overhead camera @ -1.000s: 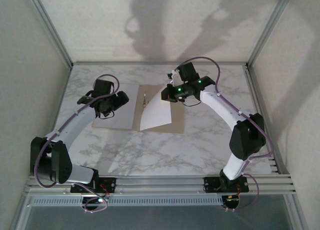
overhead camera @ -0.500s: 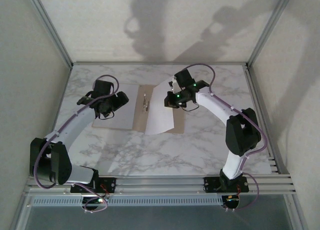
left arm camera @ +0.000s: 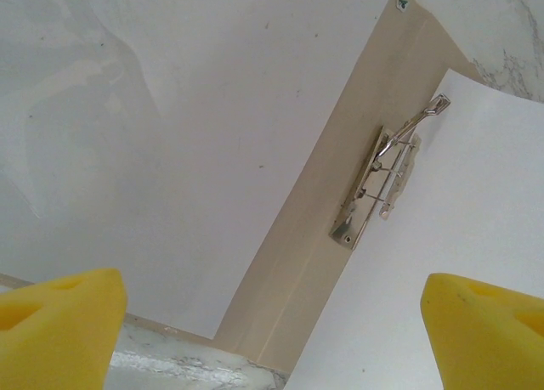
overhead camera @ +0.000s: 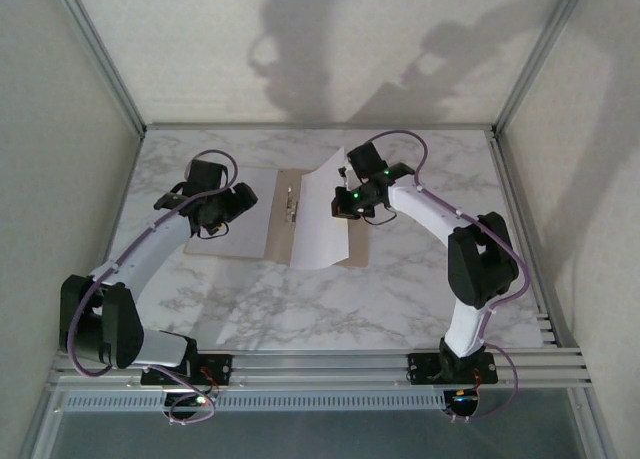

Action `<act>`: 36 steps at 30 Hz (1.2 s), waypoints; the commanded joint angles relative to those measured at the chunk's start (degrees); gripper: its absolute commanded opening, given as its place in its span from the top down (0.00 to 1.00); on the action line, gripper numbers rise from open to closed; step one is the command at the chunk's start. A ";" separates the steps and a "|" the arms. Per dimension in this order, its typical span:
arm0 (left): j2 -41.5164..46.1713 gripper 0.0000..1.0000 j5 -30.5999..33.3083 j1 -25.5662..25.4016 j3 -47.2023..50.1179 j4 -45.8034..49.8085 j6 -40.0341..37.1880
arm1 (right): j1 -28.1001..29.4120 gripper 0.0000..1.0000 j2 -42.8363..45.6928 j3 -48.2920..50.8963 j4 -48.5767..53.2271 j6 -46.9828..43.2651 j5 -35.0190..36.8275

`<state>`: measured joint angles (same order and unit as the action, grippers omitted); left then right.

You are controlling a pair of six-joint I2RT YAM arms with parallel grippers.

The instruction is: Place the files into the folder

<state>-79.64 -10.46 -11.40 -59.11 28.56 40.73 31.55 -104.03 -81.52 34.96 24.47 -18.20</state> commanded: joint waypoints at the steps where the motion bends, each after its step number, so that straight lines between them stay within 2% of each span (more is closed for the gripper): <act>1: 0.64 0.10 0.17 0.58 -0.12 0.18 0.67 | 0.20 1.00 2.16 1.94 -0.98 -2.88 2.29; 16: 0.36 0.10 0.11 0.51 0.14 0.01 0.67 | 1.75 1.00 11.54 9.45 -7.30 -10.66 2.95; 36: 1.33 0.10 0.33 0.59 1.10 0.23 0.84 | 2.67 1.00 8.96 9.10 -11.76 -9.28 2.53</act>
<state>-79.64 -10.50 -11.40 -58.63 28.58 40.73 33.80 -93.76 -71.77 24.36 14.41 -16.08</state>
